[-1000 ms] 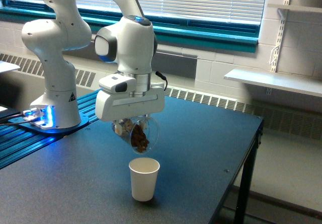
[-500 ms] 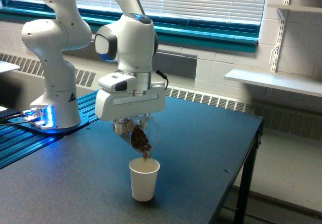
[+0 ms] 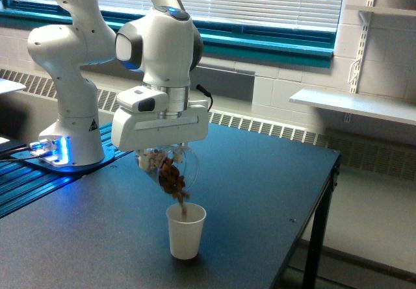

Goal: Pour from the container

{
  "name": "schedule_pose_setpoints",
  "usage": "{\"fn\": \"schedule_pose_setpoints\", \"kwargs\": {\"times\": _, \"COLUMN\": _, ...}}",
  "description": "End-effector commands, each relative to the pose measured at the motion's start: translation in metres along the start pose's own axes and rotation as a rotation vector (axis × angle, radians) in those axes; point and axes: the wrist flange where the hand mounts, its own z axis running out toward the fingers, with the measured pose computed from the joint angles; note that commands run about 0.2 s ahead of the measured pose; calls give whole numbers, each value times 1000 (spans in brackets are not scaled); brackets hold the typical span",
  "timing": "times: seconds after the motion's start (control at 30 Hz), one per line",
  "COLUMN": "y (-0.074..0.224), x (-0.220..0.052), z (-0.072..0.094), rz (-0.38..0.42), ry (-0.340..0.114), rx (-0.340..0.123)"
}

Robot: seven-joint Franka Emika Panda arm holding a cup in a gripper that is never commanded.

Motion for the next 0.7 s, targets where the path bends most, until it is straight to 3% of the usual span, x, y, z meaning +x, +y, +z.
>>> {"fn": "schedule_pose_setpoints", "kwargs": {"times": 0.03, "y": -2, "x": -5, "z": 0, "rz": -22, "ry": -7, "rx": -5}}
{"fn": "schedule_pose_setpoints", "kwargs": {"times": 0.7, "y": -11, "x": -29, "z": 10, "rz": -40, "ry": -20, "rx": -16}}
